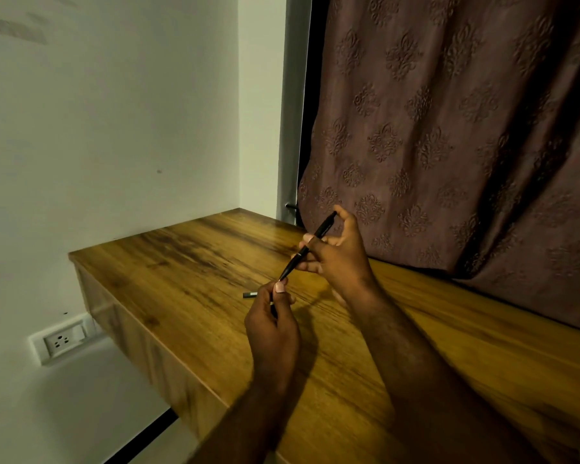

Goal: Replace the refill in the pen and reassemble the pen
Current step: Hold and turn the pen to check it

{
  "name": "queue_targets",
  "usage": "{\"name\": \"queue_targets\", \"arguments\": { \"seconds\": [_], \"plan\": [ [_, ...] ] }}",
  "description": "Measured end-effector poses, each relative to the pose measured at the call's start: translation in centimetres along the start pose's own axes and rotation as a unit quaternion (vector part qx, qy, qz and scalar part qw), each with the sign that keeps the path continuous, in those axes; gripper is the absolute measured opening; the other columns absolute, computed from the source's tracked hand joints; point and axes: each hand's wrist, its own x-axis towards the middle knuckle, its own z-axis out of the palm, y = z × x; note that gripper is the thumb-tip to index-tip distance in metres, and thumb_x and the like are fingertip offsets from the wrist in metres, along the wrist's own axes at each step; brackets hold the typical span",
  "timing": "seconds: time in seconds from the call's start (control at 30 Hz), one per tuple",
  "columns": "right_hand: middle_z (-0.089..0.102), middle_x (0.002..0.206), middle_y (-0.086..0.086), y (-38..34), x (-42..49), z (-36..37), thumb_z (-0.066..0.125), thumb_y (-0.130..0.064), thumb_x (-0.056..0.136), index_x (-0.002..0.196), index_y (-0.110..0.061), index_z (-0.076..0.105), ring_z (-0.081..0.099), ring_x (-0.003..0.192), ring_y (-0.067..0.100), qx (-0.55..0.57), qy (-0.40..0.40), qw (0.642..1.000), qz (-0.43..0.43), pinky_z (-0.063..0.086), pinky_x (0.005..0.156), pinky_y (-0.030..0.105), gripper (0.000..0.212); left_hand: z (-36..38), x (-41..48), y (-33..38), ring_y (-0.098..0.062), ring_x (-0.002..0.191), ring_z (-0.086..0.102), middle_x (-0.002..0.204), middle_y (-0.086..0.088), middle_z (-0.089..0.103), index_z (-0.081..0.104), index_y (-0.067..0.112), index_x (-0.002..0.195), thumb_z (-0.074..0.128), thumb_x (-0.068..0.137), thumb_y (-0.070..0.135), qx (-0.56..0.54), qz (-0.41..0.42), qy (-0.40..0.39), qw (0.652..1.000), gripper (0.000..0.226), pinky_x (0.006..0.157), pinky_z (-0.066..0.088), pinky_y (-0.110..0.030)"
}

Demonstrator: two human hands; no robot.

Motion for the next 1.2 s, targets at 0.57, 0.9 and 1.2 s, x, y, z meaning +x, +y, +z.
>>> {"name": "queue_targets", "arguments": {
  "seconds": [0.57, 0.9, 1.2],
  "plan": [
    [0.066, 0.089, 0.009, -2.7, 0.2, -0.2, 0.059, 0.007, 0.089, 0.142, -0.024, 0.031, 0.071, 0.069, 0.011, 0.111, 0.110, 0.983, -0.099, 0.060, 0.061, 0.035, 0.067, 0.0, -1.5, 2.3, -0.007, 0.051, 0.051, 0.099, 0.004, 0.063, 0.006, 0.029, 0.151, 0.058, 0.085, 0.017, -0.039, 0.098, -0.117, 0.988, 0.085, 0.046, 0.039, -0.012],
    [0.067, 0.084, 0.011, -2.0, 0.0, 0.1, 0.059, 0.007, 0.089, 0.136, -0.027, 0.036, 0.071, 0.067, 0.013, 0.096, 0.110, 0.983, -0.110, 0.061, 0.064, 0.040, 0.063, -0.1, -1.4, 1.9, -0.012, 0.054, 0.050, 0.102, 0.004, 0.061, 0.002, 0.043, 0.150, 0.061, 0.077, 0.023, -0.045, 0.096, -0.141, 0.984, 0.095, 0.049, 0.042, -0.019],
    [0.068, 0.080, 0.010, -1.9, 0.0, 0.5, 0.063, 0.005, 0.087, 0.134, -0.026, 0.038, 0.071, 0.072, 0.017, 0.077, 0.123, 0.983, -0.115, 0.060, 0.066, 0.045, 0.061, 0.0, -1.2, 1.9, -0.010, 0.052, 0.050, 0.098, 0.003, 0.062, 0.003, 0.042, 0.147, 0.060, 0.077, 0.015, -0.028, 0.097, -0.137, 0.986, 0.094, 0.047, 0.040, -0.016]
  ]
}}
